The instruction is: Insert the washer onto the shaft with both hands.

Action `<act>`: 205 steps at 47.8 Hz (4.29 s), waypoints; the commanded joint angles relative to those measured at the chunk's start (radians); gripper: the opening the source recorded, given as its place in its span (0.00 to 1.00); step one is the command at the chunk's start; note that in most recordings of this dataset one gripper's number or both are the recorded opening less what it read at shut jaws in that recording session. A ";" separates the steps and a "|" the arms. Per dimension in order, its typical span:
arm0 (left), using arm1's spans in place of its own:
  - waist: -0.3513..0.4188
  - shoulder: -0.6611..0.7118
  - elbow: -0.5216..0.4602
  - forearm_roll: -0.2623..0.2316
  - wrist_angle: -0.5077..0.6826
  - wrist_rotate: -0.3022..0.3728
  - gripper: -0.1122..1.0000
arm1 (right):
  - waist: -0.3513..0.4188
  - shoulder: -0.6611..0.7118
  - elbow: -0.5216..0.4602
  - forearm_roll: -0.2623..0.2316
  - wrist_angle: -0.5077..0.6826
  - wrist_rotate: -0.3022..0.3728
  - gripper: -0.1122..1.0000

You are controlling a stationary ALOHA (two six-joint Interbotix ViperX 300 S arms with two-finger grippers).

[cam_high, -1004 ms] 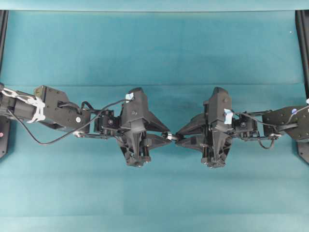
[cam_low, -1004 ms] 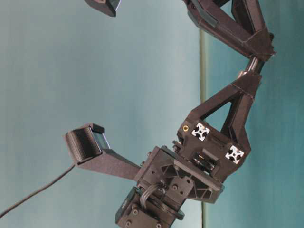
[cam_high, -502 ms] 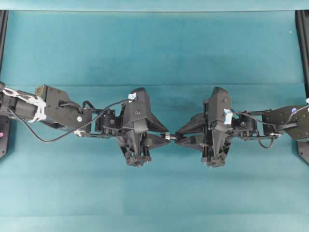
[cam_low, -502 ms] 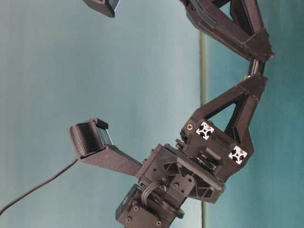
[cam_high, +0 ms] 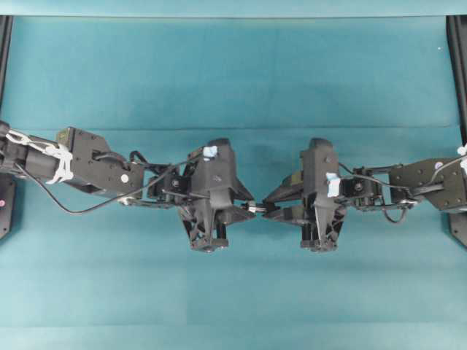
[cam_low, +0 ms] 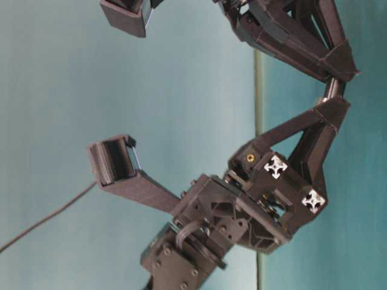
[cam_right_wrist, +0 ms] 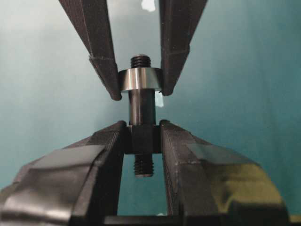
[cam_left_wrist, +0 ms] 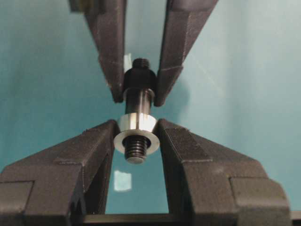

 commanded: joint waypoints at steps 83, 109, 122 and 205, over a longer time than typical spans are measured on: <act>0.018 -0.046 -0.037 0.003 0.034 0.015 0.79 | -0.008 -0.023 -0.011 0.005 0.005 -0.020 0.09; 0.032 -0.288 0.163 0.003 0.104 0.011 0.79 | -0.008 -0.034 0.002 0.009 0.003 -0.015 0.09; 0.032 -0.391 0.264 0.003 0.106 0.008 0.79 | -0.008 -0.041 0.003 0.009 0.003 -0.015 0.09; 0.032 -0.416 0.287 0.003 0.117 0.006 0.78 | -0.006 -0.043 0.003 0.009 0.000 -0.014 0.09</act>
